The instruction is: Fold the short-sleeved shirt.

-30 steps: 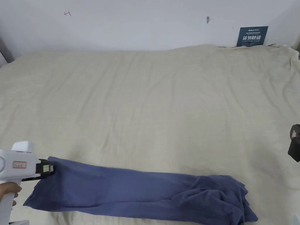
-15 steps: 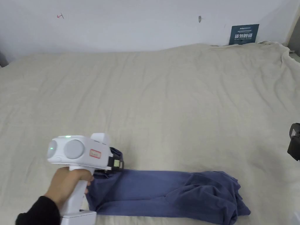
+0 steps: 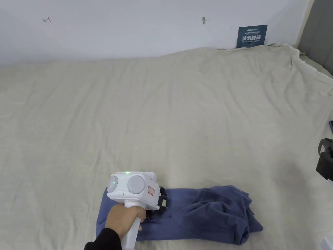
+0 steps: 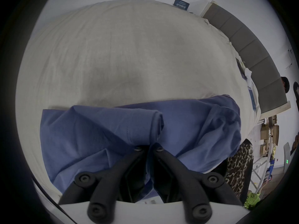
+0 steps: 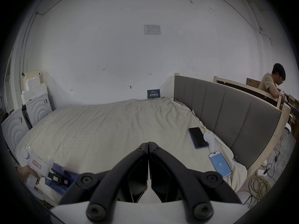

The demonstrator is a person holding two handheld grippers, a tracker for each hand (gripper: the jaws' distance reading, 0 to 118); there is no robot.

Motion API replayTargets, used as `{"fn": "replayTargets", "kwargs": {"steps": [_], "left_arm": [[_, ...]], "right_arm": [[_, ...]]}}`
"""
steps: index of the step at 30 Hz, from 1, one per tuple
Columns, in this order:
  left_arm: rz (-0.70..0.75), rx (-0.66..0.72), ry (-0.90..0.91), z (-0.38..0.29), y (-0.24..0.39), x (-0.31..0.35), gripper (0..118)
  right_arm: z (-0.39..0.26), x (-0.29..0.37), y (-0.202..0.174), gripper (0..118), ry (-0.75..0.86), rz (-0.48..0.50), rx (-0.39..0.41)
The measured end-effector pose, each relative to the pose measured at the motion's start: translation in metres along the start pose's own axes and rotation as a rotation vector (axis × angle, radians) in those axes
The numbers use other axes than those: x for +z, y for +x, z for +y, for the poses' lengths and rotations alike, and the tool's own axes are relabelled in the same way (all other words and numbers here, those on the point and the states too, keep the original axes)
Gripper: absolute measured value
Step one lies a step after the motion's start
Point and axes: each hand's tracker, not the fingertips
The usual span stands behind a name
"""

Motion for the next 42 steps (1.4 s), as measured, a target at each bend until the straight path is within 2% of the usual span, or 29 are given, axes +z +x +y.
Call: {"fn": "replayTargets", "kwargs": {"steps": [1,2,3,4,5,11,16,19,21,23,26,33,42], "left_arm": [[-0.002,0.008,0.009,0.0,0.0,0.001,35],[-0.038,0.018,0.021,-0.001,0.0,0.006,64],[-0.054,0.025,0.031,-0.002,0.0,0.012,84],[-0.07,0.031,0.051,-0.002,0.002,0.02,101],[-0.087,0.023,0.07,-0.001,0.003,0.03,113],[-0.135,-0.021,0.29,0.006,-0.013,0.111,115],[-0.036,0.011,0.437,0.006,-0.052,0.152,115],[0.093,0.0,0.513,0.001,-0.075,0.152,109],[0.141,-0.026,0.569,-0.008,-0.087,0.148,80],[0.139,-0.015,0.572,-0.017,-0.096,0.14,35],[0.144,-0.009,0.567,-0.029,-0.104,0.124,0],[0.143,-0.027,0.466,-0.06,-0.097,0.071,0],[0.053,-0.062,0.413,-0.084,-0.093,0.024,0]], "right_arm": [[0.0,0.001,0.0,0,0.0,0.0,0.0],[0.0,0.001,0.0,0,-0.001,-0.001,0.001],[0.0,0.001,0.0,0,-0.001,-0.002,0.004],[0.001,0.001,0.0,0,-0.001,-0.002,0.006],[0.001,0.001,-0.001,0,-0.002,-0.001,0.008],[0.006,-0.001,-0.007,0,0.009,0.008,0.003],[0.009,-0.003,-0.014,0,0.015,0.021,0.01],[0.009,-0.004,-0.019,0,0.013,0.03,0.011],[0.009,-0.005,-0.022,0,0.011,0.034,0.015],[0.009,-0.007,-0.023,0,0.007,0.038,0.021],[0.01,-0.007,-0.026,0,0.005,0.04,0.025],[0.008,-0.007,-0.026,0,-0.003,0.034,0.029],[0.002,-0.003,-0.018,0,-0.025,0.016,0.031]]}}
